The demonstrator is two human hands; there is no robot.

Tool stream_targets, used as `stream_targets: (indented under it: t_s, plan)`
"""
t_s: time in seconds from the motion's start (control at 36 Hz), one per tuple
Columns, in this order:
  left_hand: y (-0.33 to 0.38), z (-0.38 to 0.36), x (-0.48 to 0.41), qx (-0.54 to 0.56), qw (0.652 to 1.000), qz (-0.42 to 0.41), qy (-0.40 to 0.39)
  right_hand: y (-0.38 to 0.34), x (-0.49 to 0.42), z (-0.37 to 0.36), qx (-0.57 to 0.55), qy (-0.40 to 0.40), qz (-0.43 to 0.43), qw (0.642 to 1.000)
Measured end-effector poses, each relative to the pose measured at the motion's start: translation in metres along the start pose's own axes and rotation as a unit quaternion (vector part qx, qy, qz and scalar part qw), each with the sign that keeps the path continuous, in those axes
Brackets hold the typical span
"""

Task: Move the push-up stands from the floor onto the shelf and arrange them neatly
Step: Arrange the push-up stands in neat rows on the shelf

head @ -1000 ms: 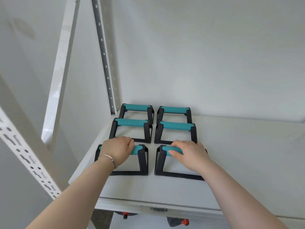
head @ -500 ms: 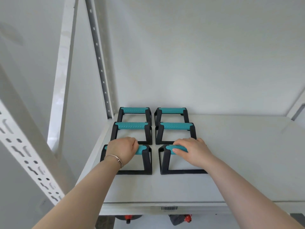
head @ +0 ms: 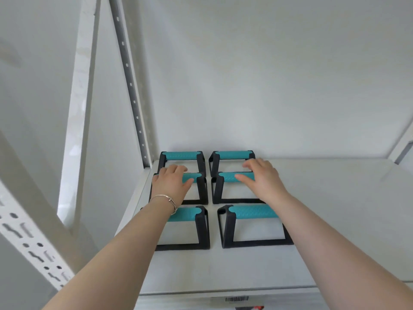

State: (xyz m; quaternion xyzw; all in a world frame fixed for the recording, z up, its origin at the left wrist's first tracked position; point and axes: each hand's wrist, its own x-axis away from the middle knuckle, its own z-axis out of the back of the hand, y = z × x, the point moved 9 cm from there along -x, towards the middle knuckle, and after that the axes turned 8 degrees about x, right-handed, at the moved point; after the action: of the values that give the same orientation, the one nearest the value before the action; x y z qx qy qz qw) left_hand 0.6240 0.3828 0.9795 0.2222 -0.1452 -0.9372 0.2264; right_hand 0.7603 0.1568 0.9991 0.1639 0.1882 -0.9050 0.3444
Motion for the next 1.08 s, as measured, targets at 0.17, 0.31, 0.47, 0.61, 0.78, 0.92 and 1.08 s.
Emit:
stream_targets:
  t_s: [0.17,0.31,0.47,0.61,0.78,0.92,1.08]
  plan:
    - [-0.006,-0.028,-0.028,-0.062,0.992,0.023,-0.11,-0.005,-0.04,-0.054,0.103,-0.149,0.064,0.981]
    - [-0.014,-0.046,-0.029,-0.081,0.98,0.04,-0.176,0.012,-0.037,-0.084,0.089,-0.231,0.059,0.967]
    - [-0.015,-0.046,-0.032,-0.067,0.985,0.049,-0.153,0.018,-0.04,-0.087,0.063,-0.218,0.059,0.972]
    - [-0.016,-0.046,-0.034,-0.065,0.984,0.06,-0.152,0.019,-0.042,-0.087,0.055,-0.22,0.061,0.972]
    - [-0.015,-0.047,-0.035,-0.063,0.984,0.065,-0.152,0.02,-0.042,-0.087,0.048,-0.223,0.063,0.972]
    - [-0.016,-0.048,-0.035,-0.063,0.986,0.06,-0.139,0.021,-0.04,-0.087,0.06,-0.212,0.064,0.973]
    - [-0.016,-0.049,-0.036,-0.061,0.988,0.057,-0.134,0.02,-0.039,-0.086,0.061,-0.21,0.061,0.974]
